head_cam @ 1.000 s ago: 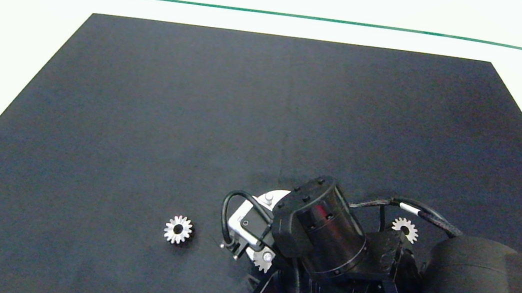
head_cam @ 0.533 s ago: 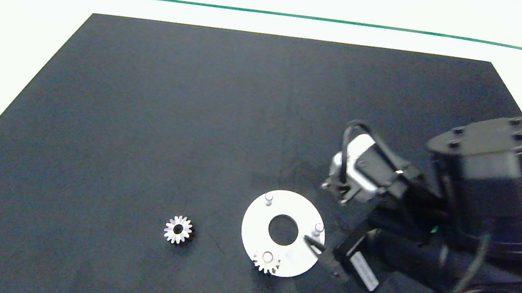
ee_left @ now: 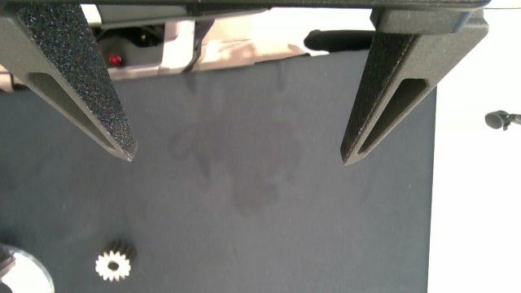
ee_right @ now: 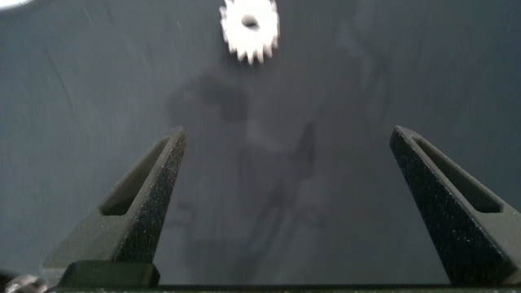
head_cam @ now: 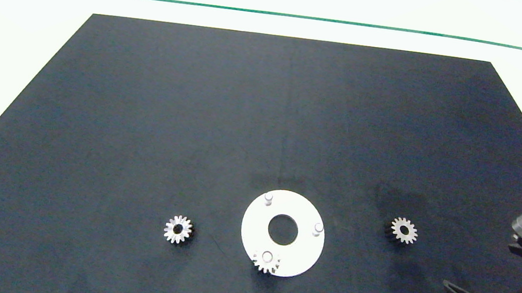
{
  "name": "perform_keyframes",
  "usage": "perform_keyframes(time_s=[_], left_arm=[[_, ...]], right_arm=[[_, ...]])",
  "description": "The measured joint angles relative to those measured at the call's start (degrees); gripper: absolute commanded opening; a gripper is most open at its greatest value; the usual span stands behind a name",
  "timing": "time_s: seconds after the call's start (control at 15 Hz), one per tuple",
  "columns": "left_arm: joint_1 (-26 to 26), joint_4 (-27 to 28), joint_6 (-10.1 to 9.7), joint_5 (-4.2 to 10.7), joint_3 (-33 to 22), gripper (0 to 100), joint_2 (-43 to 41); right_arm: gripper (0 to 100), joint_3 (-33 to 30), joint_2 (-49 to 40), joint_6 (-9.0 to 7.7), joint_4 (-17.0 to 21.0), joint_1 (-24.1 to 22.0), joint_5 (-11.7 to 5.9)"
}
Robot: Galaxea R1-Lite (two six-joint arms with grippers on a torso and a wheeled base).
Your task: Install three planetary gears onto the carrier pins
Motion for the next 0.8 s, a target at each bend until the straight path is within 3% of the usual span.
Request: perform_keyframes(time_s=[0.27, 0.33, 0.4, 0.47, 0.6, 0.8], left_arm=[[-0.3, 0.2, 0.20, -0.05, -0.4, 100, -1.1], [-0.4, 0.2, 0.17, -0.05, -0.4, 100, -1.3], [-0.4, 0.3, 0.17, -0.07, -0.4, 100, -1.4], [-0.4, 0.3, 0.17, -0.07, -0.4, 100, -1.5], [-0.4, 0.5, 0.20, -0.09, -0.8, 100, -1.9], [-0.4, 3.1, 0.17, -0.22, -2.2, 100, -2.1]], right_arm=[[100, 2.1, -1.0, 4.66, -0.4, -0.9, 1.35], [100, 2.1, -0.3, 7.50, -0.6, -1.0, 3.10], [100, 2.0, 0.5, 10.00, -0.8, -1.0, 5.96], [100, 1.8, 1.1, 11.67, -0.9, -1.3, 8.22], [100, 1.7, 2.2, 12.21, -1.0, -2.6, 8.94], [100, 1.2, 3.9, 11.31, -2.2, -5.5, 9.02]])
